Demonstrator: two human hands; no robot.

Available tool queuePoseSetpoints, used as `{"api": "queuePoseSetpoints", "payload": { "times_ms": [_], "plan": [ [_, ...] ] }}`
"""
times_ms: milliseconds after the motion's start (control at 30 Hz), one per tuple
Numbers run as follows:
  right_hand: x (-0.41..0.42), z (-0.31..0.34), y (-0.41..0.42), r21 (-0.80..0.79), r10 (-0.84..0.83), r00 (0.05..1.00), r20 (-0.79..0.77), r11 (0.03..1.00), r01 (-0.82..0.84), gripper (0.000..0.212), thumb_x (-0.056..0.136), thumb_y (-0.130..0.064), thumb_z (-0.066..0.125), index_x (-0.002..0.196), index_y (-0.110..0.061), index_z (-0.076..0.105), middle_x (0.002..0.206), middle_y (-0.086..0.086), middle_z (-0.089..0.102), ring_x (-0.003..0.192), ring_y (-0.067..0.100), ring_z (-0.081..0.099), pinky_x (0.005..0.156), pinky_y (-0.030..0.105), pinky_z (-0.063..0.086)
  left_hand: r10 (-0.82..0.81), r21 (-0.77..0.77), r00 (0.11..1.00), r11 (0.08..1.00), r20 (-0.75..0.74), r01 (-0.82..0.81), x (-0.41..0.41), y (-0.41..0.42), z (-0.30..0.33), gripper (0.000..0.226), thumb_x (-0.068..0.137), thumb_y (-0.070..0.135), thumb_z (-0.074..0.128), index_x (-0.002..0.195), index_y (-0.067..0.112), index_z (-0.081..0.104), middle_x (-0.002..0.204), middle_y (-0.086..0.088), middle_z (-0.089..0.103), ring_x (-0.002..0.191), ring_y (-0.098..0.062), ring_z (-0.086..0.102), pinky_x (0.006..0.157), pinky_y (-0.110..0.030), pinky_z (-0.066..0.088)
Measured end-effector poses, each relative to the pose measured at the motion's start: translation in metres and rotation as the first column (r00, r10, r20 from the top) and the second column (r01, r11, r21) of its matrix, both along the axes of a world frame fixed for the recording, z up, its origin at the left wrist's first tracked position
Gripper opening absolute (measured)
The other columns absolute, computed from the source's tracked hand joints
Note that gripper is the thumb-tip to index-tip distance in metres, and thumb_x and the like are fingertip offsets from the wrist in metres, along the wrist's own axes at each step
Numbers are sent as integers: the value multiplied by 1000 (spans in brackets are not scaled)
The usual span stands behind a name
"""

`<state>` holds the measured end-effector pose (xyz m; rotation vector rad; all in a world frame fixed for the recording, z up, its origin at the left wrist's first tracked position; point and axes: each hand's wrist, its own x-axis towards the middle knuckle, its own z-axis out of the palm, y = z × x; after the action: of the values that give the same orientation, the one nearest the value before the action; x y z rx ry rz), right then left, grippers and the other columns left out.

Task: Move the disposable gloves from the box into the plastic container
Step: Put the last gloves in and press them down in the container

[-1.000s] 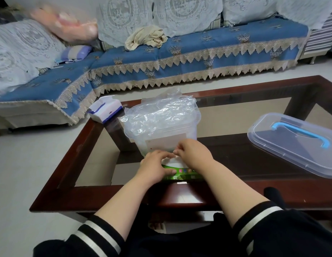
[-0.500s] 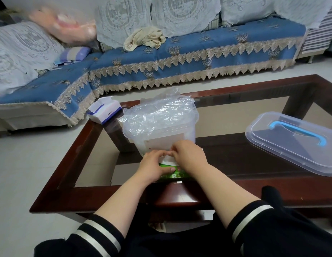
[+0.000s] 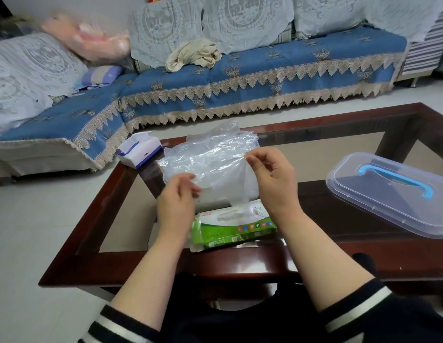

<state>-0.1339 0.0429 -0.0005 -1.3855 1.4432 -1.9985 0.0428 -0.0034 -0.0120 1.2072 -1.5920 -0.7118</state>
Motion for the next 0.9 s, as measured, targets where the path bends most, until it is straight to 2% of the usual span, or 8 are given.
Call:
{"api": "queuePoseSetpoints", "payload": {
  "times_ms": [67,167,334,434,601,667,768,901],
  "plan": [
    [-1,-1,-1,-8,-10,1000,-28,1000,10,16,89,-10,63,85,-25,62,86,-13,60,87,10,58,81,26,47,-52,-36,988,998,-145,47,-3,8,26,35,97,52,31,98,27,56,80,2,68,75,-14,64,73,-34,50],
    [-1,-4,-4,-8,-32,994,-106,999,31,8,88,-12,63,85,-18,65,85,-17,58,87,8,57,81,25,46,-242,109,967,962,-81,250,-16,16,50,65,76,79,21,110,31,50,83,0,72,79,-9,67,72,-28,50],
    [-3,-5,-6,-13,-112,955,-275,994,113,7,88,-17,62,86,-13,67,87,-12,58,89,14,55,80,23,43,-348,171,937,926,41,336,-47,5,72,17,91,23,63,107,29,60,89,5,73,81,-6,69,74,-23,51],
    [-6,-5,-4,-85,-249,929,-274,968,235,16,89,-18,64,103,-10,66,103,-1,62,100,17,53,89,14,38,-414,106,904,909,104,404,-58,-11,85,29,92,1,57,104,25,66,98,8,71,69,1,64,65,-15,47],
    [-7,-5,-3,-127,-324,903,-280,945,300,36,90,-28,64,120,-8,57,115,4,60,108,20,51,95,31,43,-317,-16,948,948,33,318,-49,-50,107,47,93,3,56,125,37,57,92,1,65,76,-9,60,66,-19,50],
    [-6,-7,-3,-121,-306,903,-300,952,283,37,90,-31,62,120,-9,57,114,3,59,107,19,52,94,33,45,-239,32,970,971,56,237,-37,-72,101,51,93,4,55,135,32,51,112,0,64,94,-22,61,78,-30,51],
    [-4,-10,-5,-66,-257,909,-327,966,250,39,90,-37,59,120,-12,58,110,0,59,104,15,51,91,32,45,-137,156,962,983,238,101,-26,-96,84,57,92,10,60,144,25,43,130,-8,58,113,-28,58,101,-41,45],
    [1,-13,-7,69,-142,926,-351,982,176,39,88,-39,63,121,-18,57,108,-7,58,103,10,49,89,33,46,-103,180,855,984,508,12,-23,-110,67,58,85,20,72,138,11,48,136,-10,53,120,-25,52,97,-33,40]
  ]
}}
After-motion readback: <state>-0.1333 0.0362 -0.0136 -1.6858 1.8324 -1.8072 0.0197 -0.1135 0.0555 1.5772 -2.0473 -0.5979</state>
